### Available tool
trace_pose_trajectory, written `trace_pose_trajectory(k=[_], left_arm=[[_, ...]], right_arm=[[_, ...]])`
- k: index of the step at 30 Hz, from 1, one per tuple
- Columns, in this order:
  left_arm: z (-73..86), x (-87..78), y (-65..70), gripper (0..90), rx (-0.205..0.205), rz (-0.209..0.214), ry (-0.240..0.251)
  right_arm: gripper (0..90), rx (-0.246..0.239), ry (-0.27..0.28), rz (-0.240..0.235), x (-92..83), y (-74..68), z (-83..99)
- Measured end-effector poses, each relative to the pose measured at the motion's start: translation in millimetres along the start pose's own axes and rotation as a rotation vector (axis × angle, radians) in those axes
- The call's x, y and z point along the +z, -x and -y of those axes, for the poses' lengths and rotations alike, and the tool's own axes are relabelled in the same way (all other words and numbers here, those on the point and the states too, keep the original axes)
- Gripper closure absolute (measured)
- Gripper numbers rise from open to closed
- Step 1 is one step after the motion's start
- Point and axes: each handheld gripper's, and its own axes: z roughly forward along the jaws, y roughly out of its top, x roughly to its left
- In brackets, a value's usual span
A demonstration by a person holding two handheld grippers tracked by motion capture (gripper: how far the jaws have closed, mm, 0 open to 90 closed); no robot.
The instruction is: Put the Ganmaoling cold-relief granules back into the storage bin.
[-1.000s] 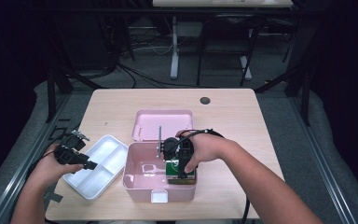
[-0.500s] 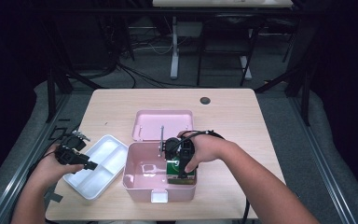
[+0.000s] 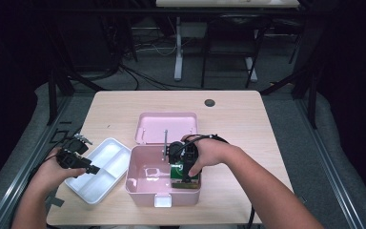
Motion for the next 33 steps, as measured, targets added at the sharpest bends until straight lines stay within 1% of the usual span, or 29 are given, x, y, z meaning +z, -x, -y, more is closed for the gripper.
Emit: trace_pose_trajectory(k=[9,12,14,18,20,23,24,28,29,31,33], left_arm=[[0.4,-0.5,-0.6,47.3,-0.002,-0.004,-0.003],[0.3,0.3,-0.2,47.2,-0.002,-0.003,-0.005],[0.2,0.6,0.0,47.1,-0.003,-0.003,-0.006],[-0.1,0.6,0.4,47.1,-0.002,-0.003,-0.005],[-0.1,0.6,0.5,47.1,-0.001,-0.005,-0.006],[-0.1,0.4,0.5,47.1,0.000,-0.004,-0.003],[-0.1,0.4,0.5,47.1,0.001,-0.006,-0.002],[0.1,0.2,0.7,47.1,0.001,-0.005,-0.001],[0.1,0.1,0.7,47.1,-0.001,-0.004,-0.001],[0.0,-0.1,0.9,47.1,0.000,-0.005,0.000],[-0.1,-0.4,1.4,47.1,0.002,-0.005,0.001]], right_arm=[[15.0,0.008,0.003,-0.007,6.4,1.6,0.9],[14.4,0.016,-0.006,-0.013,7.3,2.0,1.4],[14.0,0.021,-0.013,-0.010,6.5,2.5,2.0],[14.1,0.035,0.004,-0.006,2.9,2.5,4.6],[14.2,0.035,-0.003,-0.004,1.8,1.6,5.2],[14.3,0.032,0.001,-0.004,-1.5,0.3,5.8],[14.4,0.033,0.011,0.007,-3.5,-0.3,6.1],[14.9,0.034,0.043,0.008,-16.0,-2.5,7.4],[15.1,0.032,0.043,0.011,-19.0,-3.2,7.9],[15.2,0.046,0.062,0.012,-23.5,-4.0,9.6],[15.2,0.045,0.055,0.018,-26.9,-5.4,11.3]])
